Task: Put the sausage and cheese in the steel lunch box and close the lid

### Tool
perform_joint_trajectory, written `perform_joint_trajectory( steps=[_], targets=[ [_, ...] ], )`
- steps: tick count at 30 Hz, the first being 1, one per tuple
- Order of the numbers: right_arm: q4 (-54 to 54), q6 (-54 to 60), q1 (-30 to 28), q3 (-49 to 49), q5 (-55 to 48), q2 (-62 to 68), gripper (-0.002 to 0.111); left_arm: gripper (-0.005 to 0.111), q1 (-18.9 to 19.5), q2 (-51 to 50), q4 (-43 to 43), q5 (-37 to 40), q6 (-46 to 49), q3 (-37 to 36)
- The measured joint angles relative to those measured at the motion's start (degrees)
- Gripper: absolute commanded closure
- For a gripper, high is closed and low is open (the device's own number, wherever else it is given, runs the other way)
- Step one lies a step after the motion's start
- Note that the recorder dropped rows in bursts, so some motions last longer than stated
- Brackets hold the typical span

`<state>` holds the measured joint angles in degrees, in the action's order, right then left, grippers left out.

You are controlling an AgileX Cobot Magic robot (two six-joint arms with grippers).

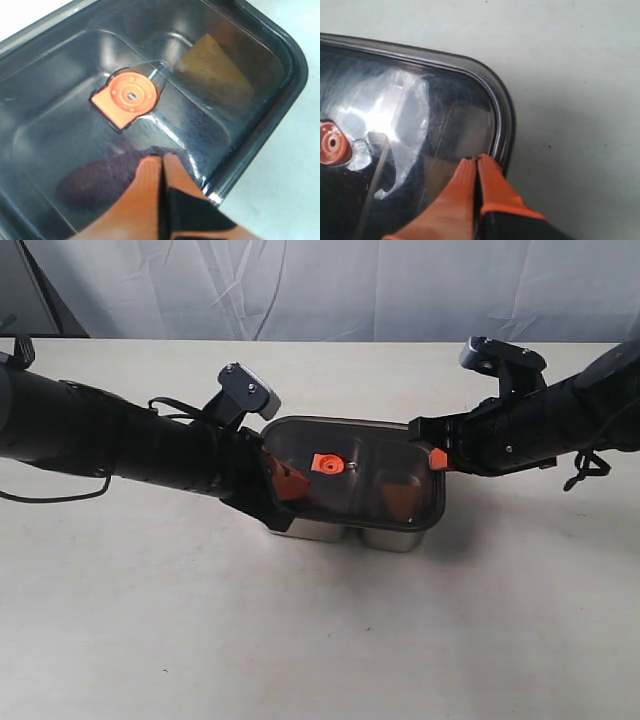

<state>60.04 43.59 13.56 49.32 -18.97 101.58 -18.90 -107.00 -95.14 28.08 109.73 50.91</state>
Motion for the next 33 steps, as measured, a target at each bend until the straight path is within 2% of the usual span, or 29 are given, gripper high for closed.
perform_joint_trajectory(
  steps=[16,26,33],
  targets=[
    [-1.09,0.11,0.0,5.55,-4.17,1.66,0.108,0.107,0.0,-0.04,4.01,3.14,-0.72,0.0],
    [-2.1,-0.01,0.35,5.55,-5.22,-10.68,0.108,0.107,-0.37,6.56,3.07,-5.43,-0.85,-0.84],
    [-2.22,-0.09,0.35,3.24,-5.74,-20.56,0.109,0.107,-0.37,16.6,2.45,-4.5,-1.54,-0.84]
  ],
)
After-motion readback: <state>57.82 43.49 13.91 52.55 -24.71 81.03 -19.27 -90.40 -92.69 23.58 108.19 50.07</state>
